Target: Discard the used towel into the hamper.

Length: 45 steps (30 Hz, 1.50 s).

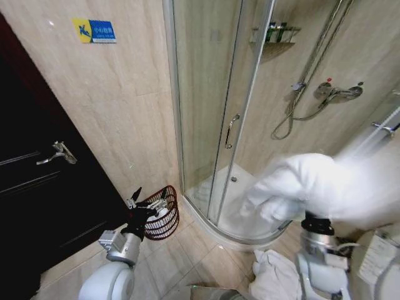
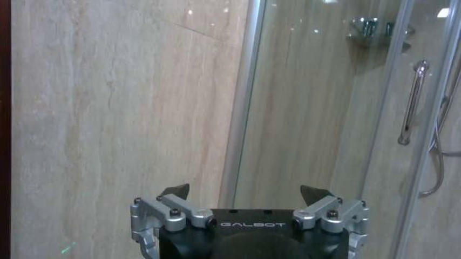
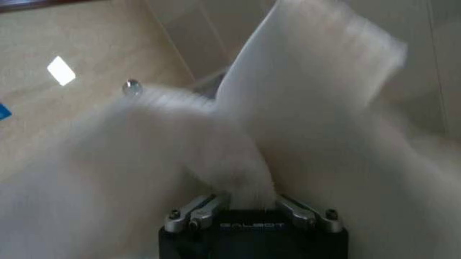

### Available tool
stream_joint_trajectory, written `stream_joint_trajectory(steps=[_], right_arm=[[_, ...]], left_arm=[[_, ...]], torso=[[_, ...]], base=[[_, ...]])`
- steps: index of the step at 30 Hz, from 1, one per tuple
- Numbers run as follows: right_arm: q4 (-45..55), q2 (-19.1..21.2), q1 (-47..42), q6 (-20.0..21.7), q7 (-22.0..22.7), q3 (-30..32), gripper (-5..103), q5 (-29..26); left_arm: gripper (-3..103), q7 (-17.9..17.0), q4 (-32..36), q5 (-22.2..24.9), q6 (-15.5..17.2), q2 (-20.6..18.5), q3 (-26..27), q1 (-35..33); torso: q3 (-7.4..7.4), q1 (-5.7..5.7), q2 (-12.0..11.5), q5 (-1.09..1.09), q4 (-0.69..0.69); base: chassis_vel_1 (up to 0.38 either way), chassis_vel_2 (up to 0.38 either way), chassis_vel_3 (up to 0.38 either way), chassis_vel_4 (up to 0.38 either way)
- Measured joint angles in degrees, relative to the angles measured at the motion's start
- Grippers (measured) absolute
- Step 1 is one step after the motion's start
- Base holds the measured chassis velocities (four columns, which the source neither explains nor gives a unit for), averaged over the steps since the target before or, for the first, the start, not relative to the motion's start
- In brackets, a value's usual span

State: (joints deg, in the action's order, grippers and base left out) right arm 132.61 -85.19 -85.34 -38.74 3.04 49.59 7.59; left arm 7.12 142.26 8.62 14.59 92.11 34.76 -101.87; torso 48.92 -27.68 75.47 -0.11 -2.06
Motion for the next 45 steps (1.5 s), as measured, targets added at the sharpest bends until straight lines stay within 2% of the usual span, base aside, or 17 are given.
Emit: stream_joint_trajectory(steps=[1, 3, 5, 11, 14, 17, 19, 33, 45], right_arm=[[1.1, 0.4, 0.4, 0.6, 0.1, 0.2, 7, 0.3], [1.7, 0.6, 0.4, 1.1, 0.1, 0.2, 7, 0.3], [2.6, 0.5, 0.2, 2.0, 0.1, -0.2, 7, 0.0], [2.6, -0.3, -0.8, 2.2, 0.1, -0.5, 7, -1.2], [2.4, -0.9, -1.7, 3.3, 0.1, -1.2, 7, -4.2], [1.0, -2.2, -4.8, 6.9, 0.8, -2.8, 7, -11.9], [-0.3, -2.4, -5.5, 7.0, 1.1, -2.8, 7, -13.0], [-10.6, -3.3, -9.0, 2.8, 0.3, -1.5, 7, -12.7], [-11.5, -4.4, -11.1, 0.7, -0.5, -1.6, 7, -15.1]], left_arm=[[100, 0.0, 0.0, 0.0, 0.0, 0.0, 0.0, 0.0], [100, 0.0, 0.0, 0.0, 0.0, 0.0, 0.0, 0.0], [100, 0.0, 0.0, 0.0, 0.0, 0.0, 0.0, 0.0], [100, 0.0, 0.0, 0.0, 0.0, 0.0, 0.0, 0.0], [100, 0.0, 0.0, 0.0, 0.0, 0.0, 0.0, 0.0], [100, 0.0, 0.0, 0.0, 0.0, 0.0, 0.0, 0.0], [100, 0.0, 0.0, 0.0, 0.0, 0.0, 0.0, 0.0], [100, 0.0, 0.0, 0.0, 0.0, 0.0, 0.0, 0.0], [100, 0.0, 0.0, 0.0, 0.0, 0.0, 0.0, 0.0]], torso=[[0.01, 0.0, 0.0, 0.12, -0.03], [0.02, -0.01, 0.0, 0.17, -0.03], [0.01, -0.01, 0.0, 0.09, -0.01], [0.02, -0.01, 0.0, 0.11, -0.02], [0.02, -0.01, 0.0, 0.11, -0.02], [0.02, -0.01, 0.0, 0.12, -0.01], [0.02, -0.01, 0.0, 0.12, -0.01], [0.02, -0.01, 0.0, 0.12, -0.01], [0.02, -0.01, 0.0, 0.11, -0.02]], base=[[0.0, 0.0, 0.0, 0.0], [0.0, 0.0, 0.0, 0.0], [0.0, 0.0, 0.0, 0.0], [0.0, 0.0, 0.0, 0.0], [0.0, 0.0, 0.0, 0.0], [0.0, 0.0, 0.0, 0.0], [0.0, 0.0, 0.0, 0.0], [0.0, 0.0, 0.0, 0.0], [0.0, 0.0, 0.0, 0.0]])
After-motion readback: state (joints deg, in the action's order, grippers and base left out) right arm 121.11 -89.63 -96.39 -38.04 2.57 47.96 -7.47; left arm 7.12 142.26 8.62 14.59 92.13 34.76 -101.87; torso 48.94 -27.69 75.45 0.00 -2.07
